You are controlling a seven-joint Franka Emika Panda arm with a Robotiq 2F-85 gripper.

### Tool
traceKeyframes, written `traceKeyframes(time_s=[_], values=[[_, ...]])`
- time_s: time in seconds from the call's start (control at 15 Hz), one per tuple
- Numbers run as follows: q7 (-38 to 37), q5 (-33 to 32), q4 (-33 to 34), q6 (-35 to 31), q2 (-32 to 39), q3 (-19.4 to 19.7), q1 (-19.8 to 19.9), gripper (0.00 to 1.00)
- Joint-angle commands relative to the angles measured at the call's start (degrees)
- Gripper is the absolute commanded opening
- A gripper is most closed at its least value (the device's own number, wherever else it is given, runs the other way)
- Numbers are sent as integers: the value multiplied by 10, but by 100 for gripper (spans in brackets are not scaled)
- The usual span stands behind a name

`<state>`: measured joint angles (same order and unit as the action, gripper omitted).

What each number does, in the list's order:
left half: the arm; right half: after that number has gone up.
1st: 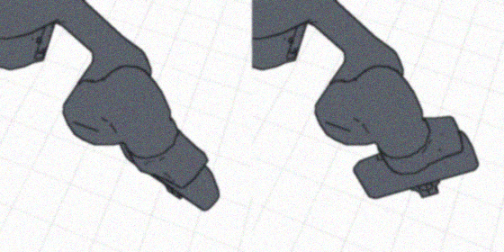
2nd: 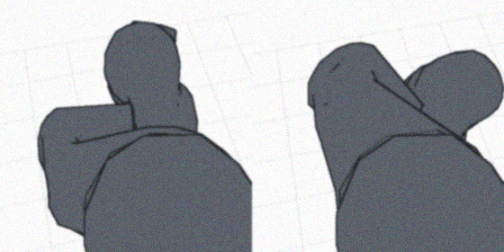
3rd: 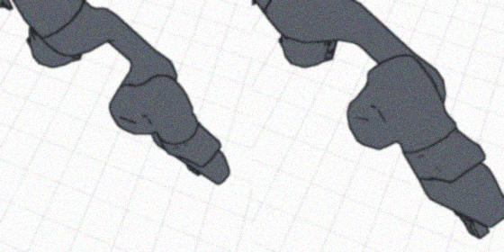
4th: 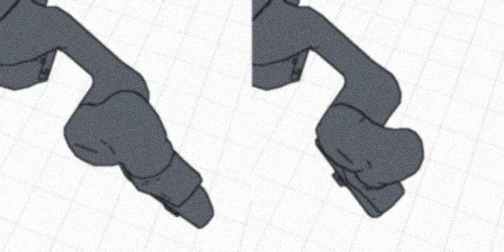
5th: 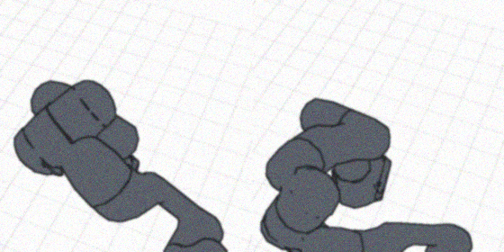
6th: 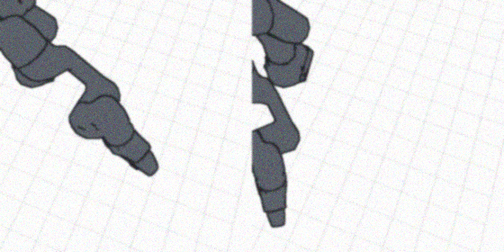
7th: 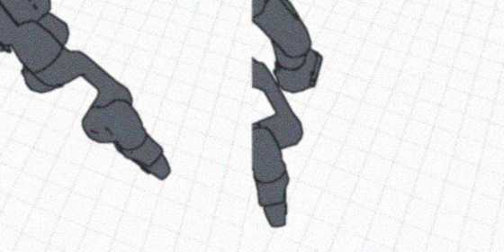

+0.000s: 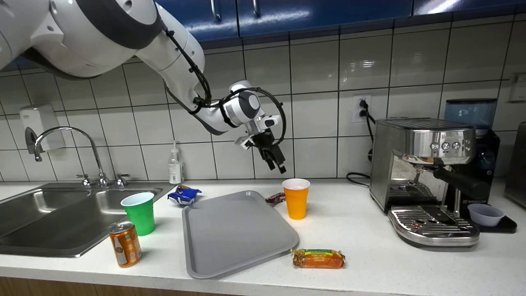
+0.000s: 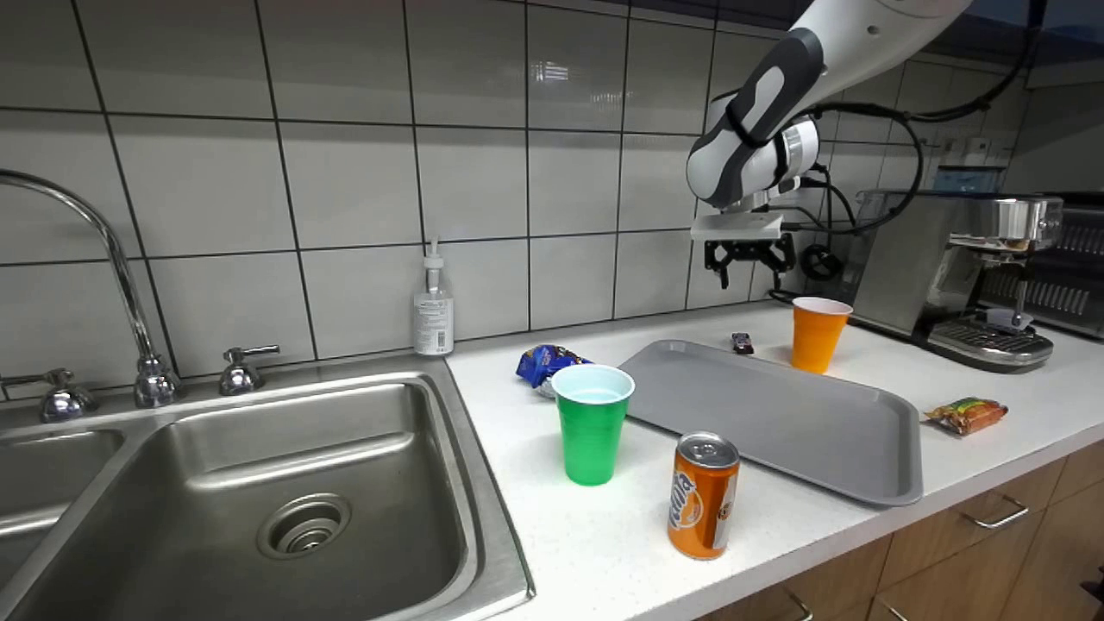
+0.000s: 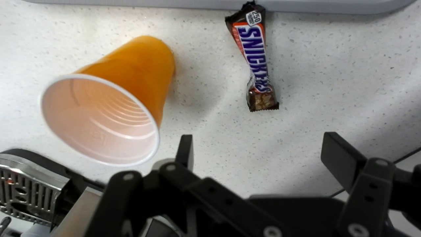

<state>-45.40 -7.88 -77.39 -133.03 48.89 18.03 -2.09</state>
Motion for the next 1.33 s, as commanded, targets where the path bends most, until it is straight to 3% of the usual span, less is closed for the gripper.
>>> traceKeyframes(time_s=[0.0,0.47,1.07,1.13,1.27], values=[[6,-9,-79,-19,-59,-1,2,100],[6,-13,-151,-47,-97,11,9,100],[13,16,-168,-85,-86,3,42,100],[14,17,-169,-87,-86,2,43,75],[14,16,-170,-90,-88,3,42,66]])
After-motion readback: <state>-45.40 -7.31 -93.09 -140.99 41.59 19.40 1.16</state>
